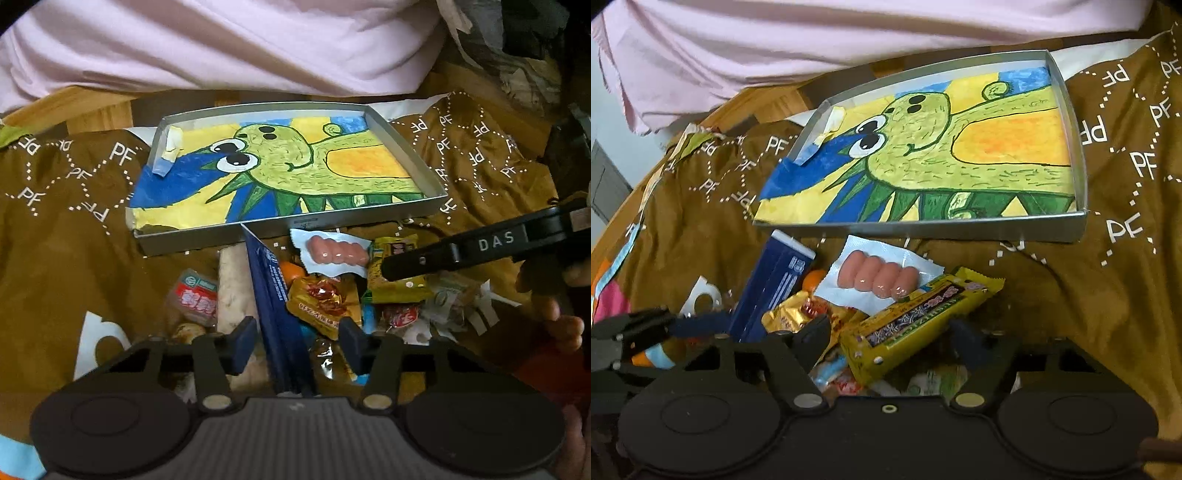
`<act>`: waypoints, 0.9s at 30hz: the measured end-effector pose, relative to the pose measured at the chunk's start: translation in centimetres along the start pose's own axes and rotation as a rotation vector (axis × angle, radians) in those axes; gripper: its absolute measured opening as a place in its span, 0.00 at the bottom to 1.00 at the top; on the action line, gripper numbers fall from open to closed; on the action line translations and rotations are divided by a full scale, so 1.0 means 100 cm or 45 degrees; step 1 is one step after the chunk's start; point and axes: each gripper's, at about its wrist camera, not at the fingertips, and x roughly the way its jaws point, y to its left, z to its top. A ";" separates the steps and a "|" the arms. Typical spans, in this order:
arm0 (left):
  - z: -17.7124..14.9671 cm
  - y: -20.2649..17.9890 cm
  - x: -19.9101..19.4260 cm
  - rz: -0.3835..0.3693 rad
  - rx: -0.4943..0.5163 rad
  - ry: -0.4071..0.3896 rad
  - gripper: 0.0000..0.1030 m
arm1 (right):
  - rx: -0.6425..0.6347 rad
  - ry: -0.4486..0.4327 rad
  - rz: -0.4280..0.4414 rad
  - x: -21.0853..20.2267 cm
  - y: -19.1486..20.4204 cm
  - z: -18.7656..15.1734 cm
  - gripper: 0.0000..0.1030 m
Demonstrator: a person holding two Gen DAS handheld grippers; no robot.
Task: Organize snacks
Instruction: 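Lower the left tool onto the blue stick pack while the right tool approaches the yellow wafer bar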
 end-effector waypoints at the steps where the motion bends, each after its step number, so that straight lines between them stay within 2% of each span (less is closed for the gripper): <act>1: 0.001 0.001 0.002 -0.007 -0.012 0.000 0.48 | 0.013 0.006 0.006 0.002 -0.002 0.001 0.72; 4: 0.002 0.006 0.006 -0.014 -0.065 0.000 0.48 | 0.044 0.028 0.039 0.012 -0.008 0.005 0.78; 6: 0.002 0.005 0.009 0.024 -0.058 0.005 0.47 | 0.023 0.028 0.034 0.017 -0.006 0.007 0.81; 9: 0.001 -0.005 0.010 0.084 0.017 0.004 0.47 | -0.026 0.067 -0.028 0.031 -0.003 0.006 0.82; 12: -0.001 -0.015 0.012 0.132 0.119 0.012 0.48 | -0.024 0.059 -0.048 0.037 -0.004 0.004 0.82; 14: -0.002 -0.021 0.013 0.156 0.162 0.020 0.48 | -0.017 0.053 -0.056 0.035 -0.004 0.005 0.80; 15: -0.002 -0.023 0.013 0.167 0.174 0.024 0.48 | -0.013 0.052 -0.064 0.035 -0.004 0.005 0.72; 16: -0.002 -0.024 0.013 0.175 0.176 0.027 0.44 | -0.009 0.054 -0.077 0.034 -0.004 0.005 0.63; 18: -0.002 -0.026 0.012 0.203 0.168 0.029 0.37 | 0.000 0.056 -0.100 0.032 -0.005 0.006 0.59; 19: -0.002 -0.026 0.012 0.208 0.162 0.033 0.36 | 0.003 0.061 -0.104 0.031 -0.004 0.005 0.56; 23: -0.002 -0.024 0.008 0.200 0.097 0.041 0.32 | -0.045 0.072 -0.130 0.023 0.001 0.001 0.49; 24: -0.001 -0.023 0.007 0.194 0.075 0.040 0.28 | -0.055 0.074 -0.133 0.021 0.002 0.000 0.48; 25: -0.001 -0.022 0.005 0.191 0.059 0.038 0.24 | -0.062 0.079 -0.133 0.017 0.003 -0.001 0.47; 27: 0.000 -0.019 0.003 0.169 0.022 0.039 0.24 | -0.077 0.096 -0.099 0.011 0.002 -0.003 0.49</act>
